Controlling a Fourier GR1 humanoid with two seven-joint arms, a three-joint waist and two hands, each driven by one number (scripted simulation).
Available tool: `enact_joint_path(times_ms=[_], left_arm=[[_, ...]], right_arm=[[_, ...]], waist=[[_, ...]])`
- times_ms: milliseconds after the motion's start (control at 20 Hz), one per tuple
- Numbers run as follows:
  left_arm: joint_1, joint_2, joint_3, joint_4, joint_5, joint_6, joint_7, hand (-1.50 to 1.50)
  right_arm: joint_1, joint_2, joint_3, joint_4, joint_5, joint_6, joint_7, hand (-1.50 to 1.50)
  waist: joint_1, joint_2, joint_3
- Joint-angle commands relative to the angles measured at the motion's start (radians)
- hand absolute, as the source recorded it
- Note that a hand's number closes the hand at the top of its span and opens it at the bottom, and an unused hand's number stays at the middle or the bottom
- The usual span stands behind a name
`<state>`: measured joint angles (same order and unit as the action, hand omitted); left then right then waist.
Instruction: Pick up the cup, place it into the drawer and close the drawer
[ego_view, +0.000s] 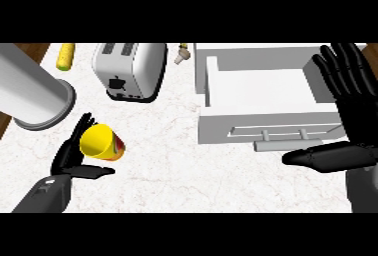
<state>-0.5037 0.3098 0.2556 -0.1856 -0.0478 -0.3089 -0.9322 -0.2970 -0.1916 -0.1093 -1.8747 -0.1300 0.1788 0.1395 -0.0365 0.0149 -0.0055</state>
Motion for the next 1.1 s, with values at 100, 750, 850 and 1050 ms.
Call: enact_joint_path(times_ms=[100, 750, 850, 1050], left_arm=[[0.015, -0.021, -0.006, 0.029, -0.013, -0.082, -0.116, -1.5], [-0.015, -0.074, -0.007, -0.057, -0.009, -0.044, -0.216, 1.5], [-0.033, -0.082, 0.004, -0.063, -0.017, 0.107, -0.221, 1.5], [-0.033, -0.095, 0.056, -0.077, 0.022, 0.159, -0.28, 1.5]], right_arm=[[-0.031, -0.017, -0.023, 0.048, -0.008, 0.01, -0.011, -1.5], [0.025, 0.007, 0.016, -0.027, 0.031, -0.016, 0.02, -1.5], [-0.009, 0.005, 0.009, 0.039, 0.033, -0.003, -0.032, -1.5], [-0.042, -0.008, -0.009, 0.019, 0.01, -0.01, 0.017, -1.5]], waist=[[0.003, 0.002, 0.0], [-0.003, -0.004, 0.0], [0.001, 0.004, 0.0], [-0.003, 0.002, -0.001]])
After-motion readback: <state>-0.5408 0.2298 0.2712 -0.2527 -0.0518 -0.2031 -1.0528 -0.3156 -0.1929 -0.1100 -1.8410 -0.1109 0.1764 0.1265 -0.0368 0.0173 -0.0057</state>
